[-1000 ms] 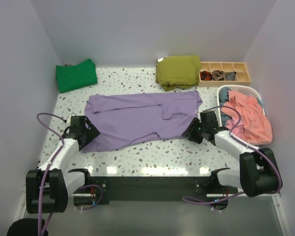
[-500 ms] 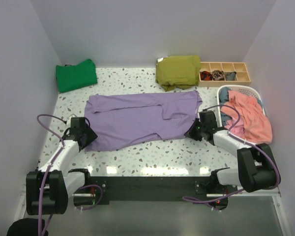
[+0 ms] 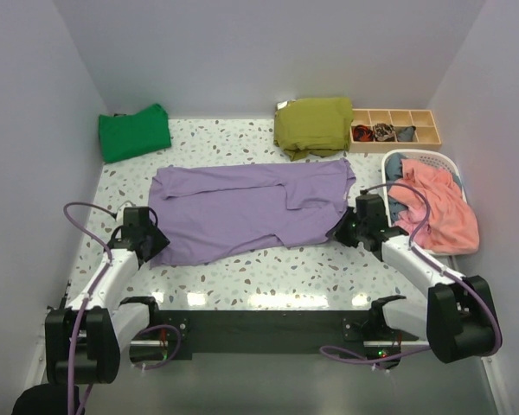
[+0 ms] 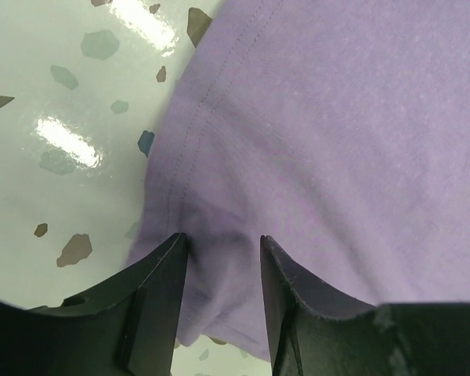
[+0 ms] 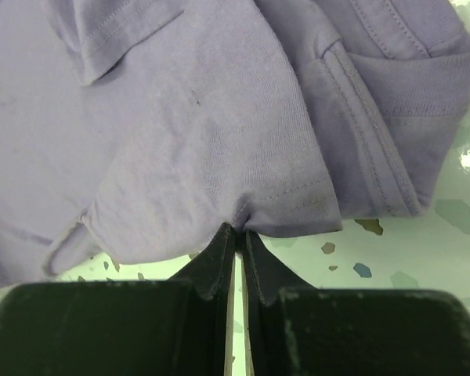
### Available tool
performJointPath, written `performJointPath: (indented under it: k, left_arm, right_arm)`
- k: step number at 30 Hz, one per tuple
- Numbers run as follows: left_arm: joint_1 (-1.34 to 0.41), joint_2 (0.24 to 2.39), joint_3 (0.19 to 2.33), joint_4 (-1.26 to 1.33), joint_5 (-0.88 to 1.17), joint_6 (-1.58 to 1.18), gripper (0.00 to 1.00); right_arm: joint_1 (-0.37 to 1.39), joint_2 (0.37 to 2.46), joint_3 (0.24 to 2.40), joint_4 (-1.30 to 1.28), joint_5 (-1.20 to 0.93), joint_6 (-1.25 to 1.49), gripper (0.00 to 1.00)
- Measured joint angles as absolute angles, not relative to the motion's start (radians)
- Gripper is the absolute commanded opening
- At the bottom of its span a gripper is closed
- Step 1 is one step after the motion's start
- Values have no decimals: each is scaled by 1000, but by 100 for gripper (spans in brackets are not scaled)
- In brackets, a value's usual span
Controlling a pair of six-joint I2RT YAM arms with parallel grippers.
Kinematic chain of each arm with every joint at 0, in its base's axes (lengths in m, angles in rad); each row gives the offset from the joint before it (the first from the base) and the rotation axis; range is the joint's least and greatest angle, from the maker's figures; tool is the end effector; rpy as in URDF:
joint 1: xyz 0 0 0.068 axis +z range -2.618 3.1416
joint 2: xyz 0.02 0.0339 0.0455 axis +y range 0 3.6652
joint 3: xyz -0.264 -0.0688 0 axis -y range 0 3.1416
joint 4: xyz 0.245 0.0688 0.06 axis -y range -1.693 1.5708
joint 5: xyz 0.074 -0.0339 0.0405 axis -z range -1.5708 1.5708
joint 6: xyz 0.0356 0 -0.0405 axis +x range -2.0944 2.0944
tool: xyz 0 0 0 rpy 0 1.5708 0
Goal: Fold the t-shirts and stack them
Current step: Grap the side of the flattened tshirt closest away from the robot with both arms
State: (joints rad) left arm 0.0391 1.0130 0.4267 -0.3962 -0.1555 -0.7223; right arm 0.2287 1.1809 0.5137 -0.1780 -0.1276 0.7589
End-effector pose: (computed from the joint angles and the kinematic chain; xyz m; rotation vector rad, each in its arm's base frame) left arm 0.1778 0.0125 0.1611 -0.9980 2.3324 -0.0712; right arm 0.2150 0.0547 0.1714 0.5958 2.4257 0.5898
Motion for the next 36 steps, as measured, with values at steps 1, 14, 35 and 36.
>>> performJointPath:
  k: [1,14,35,36]
  left_arm:
    - [39,1011,427,-398,-152,-723,45]
    - [38,952,450,-449,-78,-722,34]
    - [-17,913,501,-496,-50,-726,33]
    - [-17,916,501,-496,-49,-726,33]
  right_arm:
    - [229,1175,514,-187,-128,758,0]
    - [229,1100,520,-267,-154,745,0]
    - [229,1114,566,-347,-231,719,0]
    - [229,1115,565,-345,-233,719,0]
